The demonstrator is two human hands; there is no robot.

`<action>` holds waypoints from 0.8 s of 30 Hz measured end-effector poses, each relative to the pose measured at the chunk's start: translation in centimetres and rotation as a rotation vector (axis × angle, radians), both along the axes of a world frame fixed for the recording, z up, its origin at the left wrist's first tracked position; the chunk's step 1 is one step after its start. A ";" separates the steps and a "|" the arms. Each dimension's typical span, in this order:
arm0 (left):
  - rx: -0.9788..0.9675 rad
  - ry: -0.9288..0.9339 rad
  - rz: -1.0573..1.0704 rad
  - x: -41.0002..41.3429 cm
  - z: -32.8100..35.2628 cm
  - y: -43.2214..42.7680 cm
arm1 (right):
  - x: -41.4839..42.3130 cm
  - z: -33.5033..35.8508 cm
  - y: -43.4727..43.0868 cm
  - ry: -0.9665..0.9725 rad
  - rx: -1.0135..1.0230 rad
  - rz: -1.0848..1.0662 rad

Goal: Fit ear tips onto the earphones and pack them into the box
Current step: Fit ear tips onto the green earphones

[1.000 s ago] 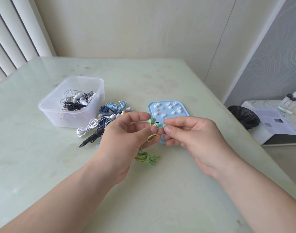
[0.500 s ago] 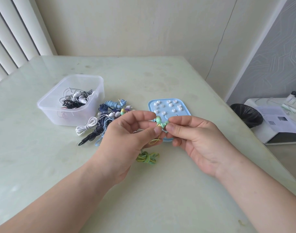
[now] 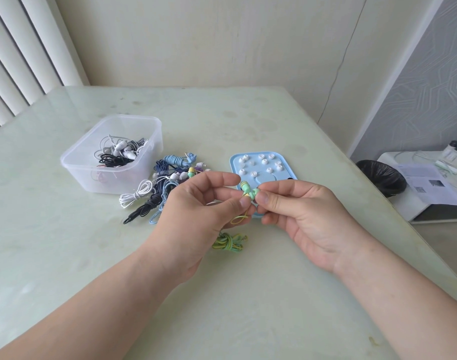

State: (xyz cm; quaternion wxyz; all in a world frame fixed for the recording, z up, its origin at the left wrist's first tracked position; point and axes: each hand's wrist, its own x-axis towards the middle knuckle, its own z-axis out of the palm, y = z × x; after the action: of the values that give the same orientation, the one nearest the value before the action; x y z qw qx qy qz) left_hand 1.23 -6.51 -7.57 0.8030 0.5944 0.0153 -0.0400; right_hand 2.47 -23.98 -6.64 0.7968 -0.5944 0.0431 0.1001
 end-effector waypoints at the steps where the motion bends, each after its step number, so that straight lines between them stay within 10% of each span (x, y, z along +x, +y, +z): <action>1: 0.002 -0.002 0.000 0.0 0.0 0.0 | 0.0 0.0 0.0 -0.005 -0.008 0.006; 24: -0.052 -0.013 0.050 0.0 0.0 0.0 | -0.6 -0.9 1.2 -0.082 -0.011 -0.072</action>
State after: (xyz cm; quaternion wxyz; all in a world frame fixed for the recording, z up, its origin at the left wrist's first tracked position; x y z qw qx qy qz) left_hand 1.18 -6.50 -7.59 0.8190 0.5730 0.0239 -0.0164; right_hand 1.88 -22.77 -7.54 0.7976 -0.6005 0.0324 0.0467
